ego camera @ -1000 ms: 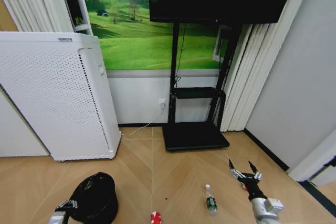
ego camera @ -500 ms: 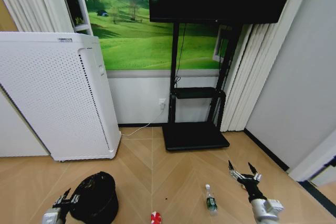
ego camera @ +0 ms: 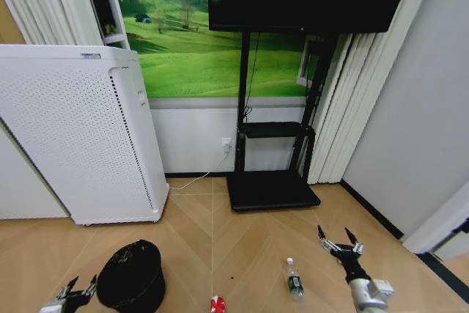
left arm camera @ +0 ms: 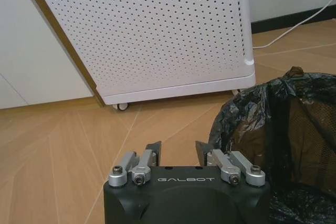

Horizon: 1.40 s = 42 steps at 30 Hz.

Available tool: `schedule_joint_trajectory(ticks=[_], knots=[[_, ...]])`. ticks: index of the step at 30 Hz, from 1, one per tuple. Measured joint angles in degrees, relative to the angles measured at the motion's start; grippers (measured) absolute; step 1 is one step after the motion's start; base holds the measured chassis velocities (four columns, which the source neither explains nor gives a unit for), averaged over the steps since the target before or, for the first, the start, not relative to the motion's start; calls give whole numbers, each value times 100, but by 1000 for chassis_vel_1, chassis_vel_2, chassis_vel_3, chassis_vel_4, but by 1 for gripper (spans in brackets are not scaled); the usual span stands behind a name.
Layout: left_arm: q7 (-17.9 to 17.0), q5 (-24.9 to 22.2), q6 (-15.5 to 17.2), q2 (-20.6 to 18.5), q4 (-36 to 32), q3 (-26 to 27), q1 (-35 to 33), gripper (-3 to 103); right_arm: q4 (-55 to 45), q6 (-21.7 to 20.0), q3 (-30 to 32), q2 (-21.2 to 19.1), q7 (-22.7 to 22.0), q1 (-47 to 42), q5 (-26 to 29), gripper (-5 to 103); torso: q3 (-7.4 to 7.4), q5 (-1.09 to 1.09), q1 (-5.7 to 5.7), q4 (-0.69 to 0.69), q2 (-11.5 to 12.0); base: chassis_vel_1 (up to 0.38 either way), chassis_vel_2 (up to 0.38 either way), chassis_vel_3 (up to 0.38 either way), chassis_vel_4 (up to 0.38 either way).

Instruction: Pick up the trash bin and place the garbage on the floor into it.

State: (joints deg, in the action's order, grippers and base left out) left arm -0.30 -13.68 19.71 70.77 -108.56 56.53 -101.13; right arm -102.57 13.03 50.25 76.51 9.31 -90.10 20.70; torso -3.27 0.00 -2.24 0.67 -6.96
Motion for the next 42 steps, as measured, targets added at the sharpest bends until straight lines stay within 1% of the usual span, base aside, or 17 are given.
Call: schedule_joint_trajectory(ticks=[1, 2, 5, 7, 10, 13, 15, 16, 17, 18, 20, 26, 35, 37, 39, 41, 42], knots=[[0, 0, 0, 0, 0, 0, 0, 42, 0, 0, 0, 0, 0, 0, 0, 100, 0, 0, 0, 0, 0, 0, 0, 0, 0], [-4, -30, -1, -9, 35, -38, 60, 34, 0, 0, -1, 0, 9, -4, -5, 100, 0, -1, 0, 1, 0, 0, 0, 0, 0], [-5, -101, -10, -5, 42, -122, 122, 44, -5, 0, 0, -2, 14, -7, -8, 100, 0, 0, 0, 2, 0, 0, 0, 0, 0], [0, -124, -18, 29, 12, -187, 116, 55, -13, 0, 8, -7, 16, -8, -5, 100, 0, 0, 0, 0, 0, 0, 0, 0, 0], [6, -124, -22, 48, 4, -216, 102, 61, -14, 0, 15, -11, 17, -7, 1, 100, 0, 0, 0, 0, 0, 0, 0, 0, 0], [10, -126, -9, 62, 53, -244, 91, 82, 12, -3, 18, -19, 19, 11, 10, 100, 0, 1, 0, 0, 0, 0, 0, 0, 0], [9, -128, 8, 62, 85, -248, 101, 82, 17, -3, 16, -17, 19, 14, 9, 100, 0, 0, 0, 0, 0, 0, 0, 0, 0], [9, -136, 27, 60, 120, -252, 115, 88, 18, -3, 12, -14, 19, 14, 7, 100, 0, 0, 0, 0, 0, 0, 0, 0, 0], [9, -146, 46, 58, 149, -255, 128, 88, 18, -3, 9, -11, 20, 14, 6, 100, 0, 0, 0, 0, 0, 0, 0, 0, 0], [10, -212, 132, 41, 243, -278, 186, 97, 22, -4, -2, -5, 24, 12, 1, 100, 0, 1, 0, 0, 0, 0, 0, 0, 0], [11, -281, 199, 30, 308, -305, 237, 99, 27, -4, -5, -3, 27, 12, -4, 100, 0, 0, 0, 0, 0, 0, 0, 0, 0], [33, -536, 411, -29, 577, -452, 595, 100, 33, 1, -1, -3, 50, -22, -12, 100, 0, 0, 0, 1, 0, 0, 0, 0, 0], [95, -602, 576, 11, 680, -666, 779, 102, 11, 34, 26, 12, 57, -74, -32, 100, 0, 0, 0, 0, 0, 0, 0, 0, 0], [124, -602, 586, 22, 707, -683, 782, 100, 3, 36, 30, 10, 57, -80, -33, 100, 0, 0, 0, 0, 0, 0, 0, 0, 0], [156, -583, 587, 36, 745, -701, 782, 92, -4, 40, 35, 10, 58, -89, -34, 100, 0, 2, 0, 0, 1, 0, 0, 0, 0], [171, -573, 579, 41, 762, -702, 780, 92, -4, 42, 36, 9, 58, -92, -37, 100, 0, 3, 0, 0, 0, 0, 0, 0, 0], [192, -557, 567, 45, 777, -702, 772, 81, -5, 48, 36, 9, 58, -94, -49, 100, 0, 4, 0, 0, 0, 0, 0, 0, 0]])
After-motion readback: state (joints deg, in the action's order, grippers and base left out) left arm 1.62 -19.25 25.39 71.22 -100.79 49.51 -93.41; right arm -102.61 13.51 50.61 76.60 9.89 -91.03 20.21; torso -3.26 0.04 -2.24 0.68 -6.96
